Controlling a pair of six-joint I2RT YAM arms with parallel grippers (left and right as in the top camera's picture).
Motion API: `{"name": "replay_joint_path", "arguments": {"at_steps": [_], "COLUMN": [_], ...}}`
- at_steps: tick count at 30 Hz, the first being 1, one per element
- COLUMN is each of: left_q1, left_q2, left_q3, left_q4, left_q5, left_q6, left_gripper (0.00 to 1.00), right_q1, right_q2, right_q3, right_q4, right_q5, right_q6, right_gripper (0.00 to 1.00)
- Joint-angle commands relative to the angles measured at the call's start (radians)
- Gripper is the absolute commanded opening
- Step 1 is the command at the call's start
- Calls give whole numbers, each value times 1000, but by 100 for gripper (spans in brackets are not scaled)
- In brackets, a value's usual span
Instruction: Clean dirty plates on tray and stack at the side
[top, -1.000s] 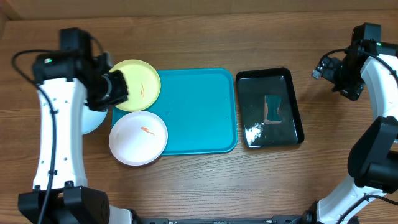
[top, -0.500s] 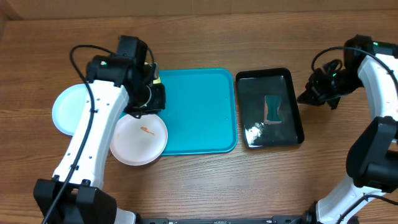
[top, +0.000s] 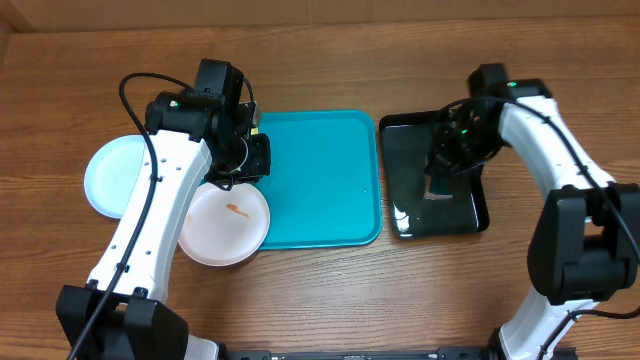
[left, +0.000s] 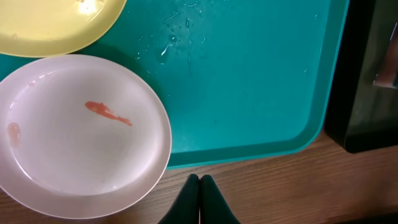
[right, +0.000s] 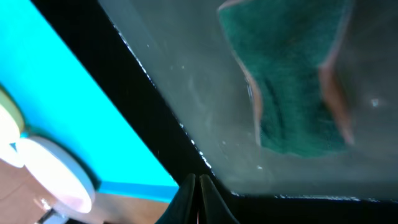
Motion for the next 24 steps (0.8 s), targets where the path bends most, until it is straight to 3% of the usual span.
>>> {"name": "replay_joint_path", "arguments": {"at_steps": [1, 12, 24], "left_q1": [-7, -7, -7], "left_q2": [-3, -3, -3], "left_q3": [-11, -11, -11], "left_q4": [0, 5, 5], "left_q5": [-9, -9, -9], "left_q6": [-11, -14, -14], "left_gripper": [4, 4, 4], "right_q1": [35, 103, 109], "right_q2": [-12, -12, -12], "right_q3": [-45, -135, -176], "right_q4": [67, 269, 330], "right_q5": [37, 37, 32], "right_q6": [96, 121, 142], "right_gripper": [4, 4, 4]}}
